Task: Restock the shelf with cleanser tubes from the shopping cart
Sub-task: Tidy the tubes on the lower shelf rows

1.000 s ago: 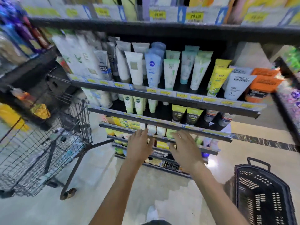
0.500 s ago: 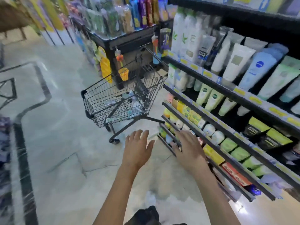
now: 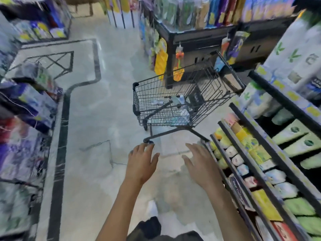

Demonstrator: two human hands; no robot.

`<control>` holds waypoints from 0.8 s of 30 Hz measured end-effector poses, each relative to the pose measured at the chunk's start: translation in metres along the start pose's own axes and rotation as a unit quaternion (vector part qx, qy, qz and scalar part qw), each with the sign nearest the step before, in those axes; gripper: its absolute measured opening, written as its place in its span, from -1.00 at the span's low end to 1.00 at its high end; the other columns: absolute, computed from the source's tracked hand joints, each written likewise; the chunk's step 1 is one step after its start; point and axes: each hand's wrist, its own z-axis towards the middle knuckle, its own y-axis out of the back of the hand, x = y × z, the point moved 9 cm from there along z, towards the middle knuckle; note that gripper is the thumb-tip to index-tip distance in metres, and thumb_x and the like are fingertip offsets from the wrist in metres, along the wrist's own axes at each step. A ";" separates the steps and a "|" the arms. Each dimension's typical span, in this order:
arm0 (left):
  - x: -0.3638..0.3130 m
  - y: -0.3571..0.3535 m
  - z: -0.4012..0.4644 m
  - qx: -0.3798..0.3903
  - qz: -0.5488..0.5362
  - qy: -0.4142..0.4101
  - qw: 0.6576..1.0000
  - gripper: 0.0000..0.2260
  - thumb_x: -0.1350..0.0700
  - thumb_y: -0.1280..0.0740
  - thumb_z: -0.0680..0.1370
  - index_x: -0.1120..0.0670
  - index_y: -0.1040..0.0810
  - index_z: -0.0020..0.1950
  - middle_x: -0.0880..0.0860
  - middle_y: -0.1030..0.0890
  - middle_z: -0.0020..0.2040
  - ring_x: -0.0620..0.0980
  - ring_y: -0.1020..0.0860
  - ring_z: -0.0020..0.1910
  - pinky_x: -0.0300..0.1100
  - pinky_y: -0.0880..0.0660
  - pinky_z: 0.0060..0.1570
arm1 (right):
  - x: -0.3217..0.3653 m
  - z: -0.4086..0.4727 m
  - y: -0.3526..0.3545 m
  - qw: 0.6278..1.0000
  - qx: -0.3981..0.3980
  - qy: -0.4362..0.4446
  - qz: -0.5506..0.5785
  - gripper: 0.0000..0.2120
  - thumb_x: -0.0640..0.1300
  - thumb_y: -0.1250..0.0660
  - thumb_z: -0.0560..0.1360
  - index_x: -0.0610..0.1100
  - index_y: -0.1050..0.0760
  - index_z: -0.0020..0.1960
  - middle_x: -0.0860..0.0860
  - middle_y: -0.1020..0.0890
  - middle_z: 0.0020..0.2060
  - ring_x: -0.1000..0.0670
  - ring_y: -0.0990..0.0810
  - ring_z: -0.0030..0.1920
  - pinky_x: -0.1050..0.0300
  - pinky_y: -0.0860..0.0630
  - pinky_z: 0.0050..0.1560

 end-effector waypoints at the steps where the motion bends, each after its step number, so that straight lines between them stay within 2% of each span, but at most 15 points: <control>1: 0.006 0.002 0.008 0.002 -0.001 0.002 1.000 -0.57 -0.12 -0.19 0.69 0.03 -0.43 0.50 0.11 -0.49 0.44 0.19 -0.43 0.42 0.10 -0.37 0.38 | 0.004 0.010 -0.003 1.000 0.005 -0.001 0.002 -0.50 0.17 -0.16 0.68 0.06 -0.30 0.59 0.03 -0.36 0.56 -0.03 -0.23 0.58 -0.04 -0.28 0.55; 9: 0.031 0.004 0.081 0.028 -0.012 -0.016 0.999 -0.60 -0.11 -0.18 0.69 -0.01 -0.41 0.49 0.06 -0.50 0.40 0.14 -0.44 0.38 0.06 -0.39 0.35 | 0.023 0.080 -0.009 0.999 -0.022 -0.023 0.032 -0.52 0.18 -0.15 0.66 0.01 -0.42 0.50 0.02 -0.45 0.46 -0.02 -0.32 0.51 -0.05 -0.37 0.48; 19: 0.017 -0.019 0.191 0.062 -0.008 -0.056 0.996 -0.60 -0.12 -0.20 0.69 -0.01 -0.42 0.48 0.05 -0.52 0.38 0.12 -0.46 0.35 0.06 -0.44 0.34 | -0.008 0.163 -0.008 0.994 -0.012 -0.087 0.067 -0.55 0.13 -0.18 0.69 0.03 -0.38 0.55 0.04 -0.33 0.57 0.02 -0.21 0.57 0.01 -0.28 0.53; 24: 0.004 -0.029 0.264 0.070 -0.005 -0.045 0.997 -0.63 -0.12 -0.20 0.68 -0.01 -0.43 0.45 0.03 -0.53 0.34 0.12 -0.48 0.33 0.07 -0.44 0.32 | -0.032 0.243 0.001 0.992 -0.002 -0.096 0.077 -0.56 0.12 -0.20 0.68 0.03 -0.40 0.52 0.03 -0.43 0.49 -0.03 -0.34 0.49 -0.05 -0.39 0.45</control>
